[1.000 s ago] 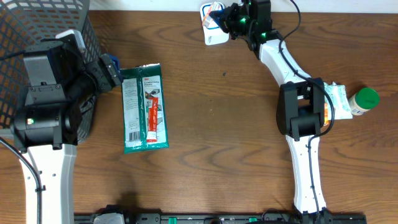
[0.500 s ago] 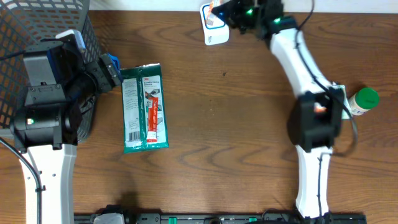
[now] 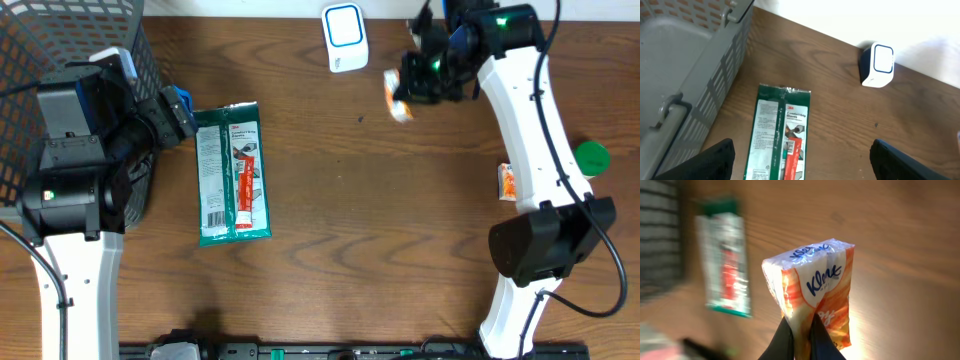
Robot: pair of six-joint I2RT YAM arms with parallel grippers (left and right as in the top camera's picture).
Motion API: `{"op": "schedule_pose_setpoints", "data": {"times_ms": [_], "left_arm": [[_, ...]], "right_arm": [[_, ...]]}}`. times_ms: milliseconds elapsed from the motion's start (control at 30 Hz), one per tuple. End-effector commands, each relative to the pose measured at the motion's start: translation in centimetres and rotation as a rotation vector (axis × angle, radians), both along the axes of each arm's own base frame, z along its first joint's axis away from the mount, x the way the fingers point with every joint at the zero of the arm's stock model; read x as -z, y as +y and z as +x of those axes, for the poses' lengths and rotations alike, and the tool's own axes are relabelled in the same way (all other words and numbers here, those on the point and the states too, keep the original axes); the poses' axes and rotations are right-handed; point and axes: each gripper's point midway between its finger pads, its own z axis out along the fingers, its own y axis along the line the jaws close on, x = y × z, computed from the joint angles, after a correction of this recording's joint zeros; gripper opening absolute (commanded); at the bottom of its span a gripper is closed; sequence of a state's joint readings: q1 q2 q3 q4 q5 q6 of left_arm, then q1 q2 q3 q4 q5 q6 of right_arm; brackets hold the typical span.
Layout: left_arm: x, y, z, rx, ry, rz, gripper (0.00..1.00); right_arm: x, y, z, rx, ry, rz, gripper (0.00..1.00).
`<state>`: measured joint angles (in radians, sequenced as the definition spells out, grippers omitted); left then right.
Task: Scan the item barcode
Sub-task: 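Carry the Kleenex pack right and release it beside the other pack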
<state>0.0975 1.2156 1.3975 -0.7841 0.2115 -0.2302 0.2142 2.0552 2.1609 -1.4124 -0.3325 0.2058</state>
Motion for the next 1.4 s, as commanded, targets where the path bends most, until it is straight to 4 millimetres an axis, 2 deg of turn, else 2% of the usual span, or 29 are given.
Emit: {"op": "schedule_pose_setpoints", "data": {"times_ms": [0, 267, 567, 767, 967, 1000, 1033, 1100, 1167, 1233, 1367], "left_arm": [[-0.2, 0.1, 0.0, 0.007, -0.006, 0.006, 0.87], [-0.2, 0.1, 0.0, 0.007, -0.006, 0.006, 0.87], [-0.2, 0.1, 0.0, 0.007, -0.006, 0.006, 0.87], [-0.2, 0.1, 0.0, 0.007, -0.007, 0.006, 0.87], [-0.2, 0.1, 0.0, 0.007, -0.006, 0.006, 0.87], [-0.2, 0.1, 0.0, 0.007, -0.006, 0.006, 0.87], [-0.2, 0.1, 0.0, 0.007, -0.006, 0.006, 0.87], [-0.2, 0.1, 0.0, 0.007, -0.006, 0.006, 0.87], [-0.2, 0.1, 0.0, 0.007, -0.007, 0.006, 0.87], [-0.2, 0.1, 0.0, 0.007, -0.006, 0.006, 0.87], [-0.2, 0.1, 0.0, 0.007, -0.006, 0.006, 0.87]], "right_arm": [[3.5, -5.6, -0.3, 0.013, 0.036, -0.297, 0.01], [9.3, -12.9, -1.7, 0.093, 0.113, -0.686, 0.01], [16.6, -15.1, -3.9, 0.097, 0.16, -0.763, 0.01], [19.0, -17.8, -5.3, 0.128, 0.17, -0.849, 0.01], [20.0, -20.6, -6.2, 0.188, 0.195, -0.873, 0.01], [20.0, -21.5, -6.3, 0.21, 0.206, -0.871, 0.06], [20.0, -21.8, -6.4, 0.219, 0.21, -0.87, 0.24], [20.0, -22.5, -6.5, 0.236, 0.217, -0.868, 0.66], [20.0, -22.9, -6.6, 0.248, 0.223, -0.867, 0.92], [19.9, -23.1, -6.5, 0.255, 0.222, -0.866, 0.98], [19.0, -22.4, -5.8, 0.24, 0.217, -0.838, 0.99]]}}
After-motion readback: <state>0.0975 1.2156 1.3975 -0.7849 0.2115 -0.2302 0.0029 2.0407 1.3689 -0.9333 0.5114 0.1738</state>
